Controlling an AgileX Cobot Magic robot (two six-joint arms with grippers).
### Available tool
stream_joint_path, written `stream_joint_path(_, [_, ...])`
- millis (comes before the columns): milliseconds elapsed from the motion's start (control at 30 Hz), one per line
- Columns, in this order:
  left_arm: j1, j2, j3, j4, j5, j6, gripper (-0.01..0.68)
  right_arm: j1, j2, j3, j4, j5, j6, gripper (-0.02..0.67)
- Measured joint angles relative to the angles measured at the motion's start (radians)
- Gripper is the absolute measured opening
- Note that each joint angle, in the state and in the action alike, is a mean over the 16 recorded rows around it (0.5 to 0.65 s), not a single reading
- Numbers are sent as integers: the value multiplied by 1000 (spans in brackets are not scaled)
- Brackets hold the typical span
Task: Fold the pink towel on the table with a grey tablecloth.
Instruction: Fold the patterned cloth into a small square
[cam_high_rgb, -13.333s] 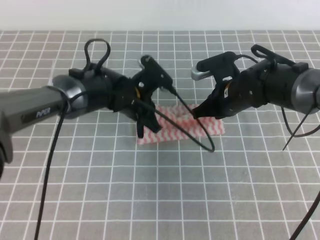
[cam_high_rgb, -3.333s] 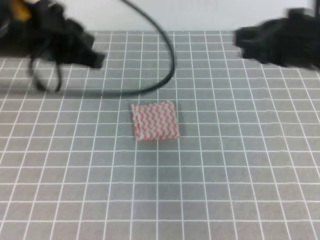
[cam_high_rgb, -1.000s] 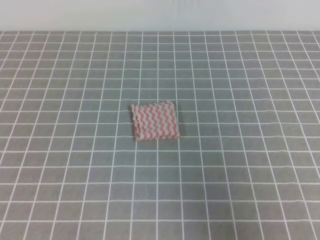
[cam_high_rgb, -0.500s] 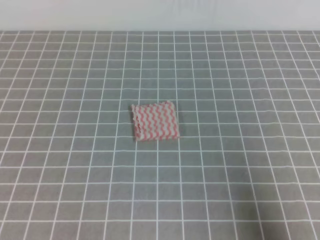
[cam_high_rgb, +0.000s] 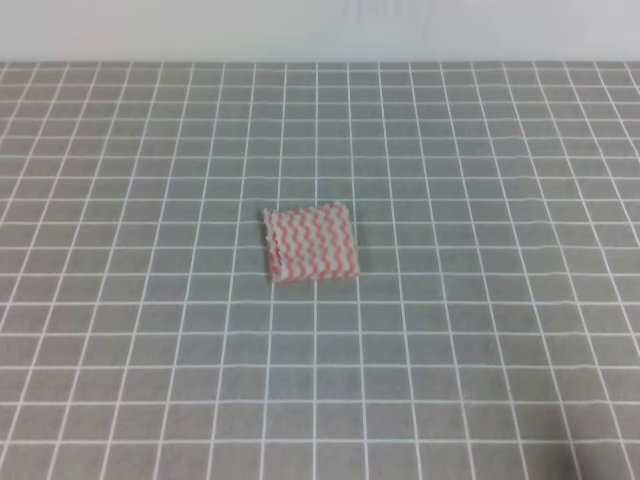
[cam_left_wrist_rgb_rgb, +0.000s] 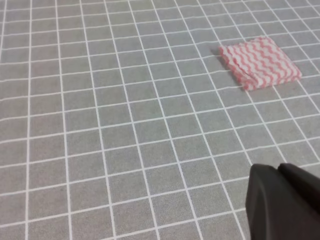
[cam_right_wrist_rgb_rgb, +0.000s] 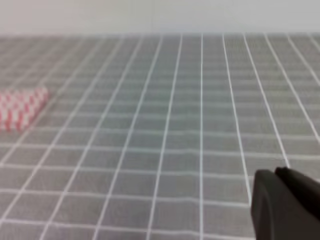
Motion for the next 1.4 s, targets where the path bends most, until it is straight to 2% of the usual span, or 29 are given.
stream_joint_path(200, [0, 1, 0, 0, -1, 0, 0, 0, -17, 5, -21, 80, 31, -16])
stream_joint_path(1100, [0, 7, 17, 21, -9, 2, 0, 0, -17, 1, -18, 85, 31, -16])
stream_joint_path(1267, [0, -7, 69, 57, -78, -2, 0, 0, -17, 1, -18, 85, 32, -16])
stream_joint_path(1400, [4, -40, 143, 86, -228, -14, 0, 0, -17, 1, -18, 85, 32, -16])
